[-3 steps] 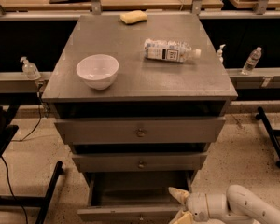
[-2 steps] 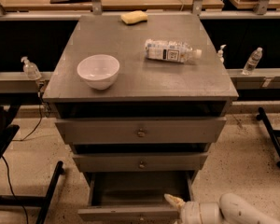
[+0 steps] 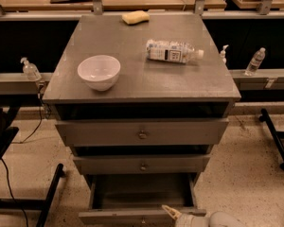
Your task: Close bottom drawer
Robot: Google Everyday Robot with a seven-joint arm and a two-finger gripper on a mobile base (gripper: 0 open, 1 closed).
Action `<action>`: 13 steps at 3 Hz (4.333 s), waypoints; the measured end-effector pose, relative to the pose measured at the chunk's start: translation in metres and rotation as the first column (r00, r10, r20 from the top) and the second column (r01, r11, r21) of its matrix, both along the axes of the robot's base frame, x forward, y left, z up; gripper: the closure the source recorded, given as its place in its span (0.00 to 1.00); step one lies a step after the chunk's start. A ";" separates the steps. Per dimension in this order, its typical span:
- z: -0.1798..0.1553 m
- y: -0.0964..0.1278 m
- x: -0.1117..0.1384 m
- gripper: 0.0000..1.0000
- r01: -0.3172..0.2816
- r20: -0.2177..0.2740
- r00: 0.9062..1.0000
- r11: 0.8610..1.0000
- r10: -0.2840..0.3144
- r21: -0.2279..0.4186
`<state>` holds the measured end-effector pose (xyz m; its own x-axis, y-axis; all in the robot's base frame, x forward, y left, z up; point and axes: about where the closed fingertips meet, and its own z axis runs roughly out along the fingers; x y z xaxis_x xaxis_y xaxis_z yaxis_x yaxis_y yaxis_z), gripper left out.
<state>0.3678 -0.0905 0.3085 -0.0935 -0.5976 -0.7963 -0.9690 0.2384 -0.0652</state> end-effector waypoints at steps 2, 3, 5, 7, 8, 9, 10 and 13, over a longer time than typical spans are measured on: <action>-0.027 0.013 0.040 0.65 0.148 0.060 0.988 0.981 -0.142 -0.127; -0.027 0.003 0.061 0.95 0.221 0.120 0.972 0.964 -0.204 -0.150; -0.044 -0.012 0.067 1.00 0.334 0.205 0.931 0.932 -0.303 -0.139; -0.069 -0.057 0.079 1.00 0.453 0.320 0.849 0.891 -0.420 -0.034; -0.075 -0.080 0.091 1.00 0.464 0.349 0.826 0.885 -0.442 0.024; -0.081 -0.103 0.097 1.00 0.422 0.377 0.824 0.902 -0.423 0.089; -0.087 -0.104 0.083 1.00 0.341 0.376 0.852 0.931 -0.363 0.127; -0.085 -0.047 0.024 1.00 -0.111 0.356 0.934 0.969 0.025 0.221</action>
Offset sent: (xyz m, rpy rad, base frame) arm 0.0977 -0.0132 -0.0389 -0.2601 -0.1748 -0.3680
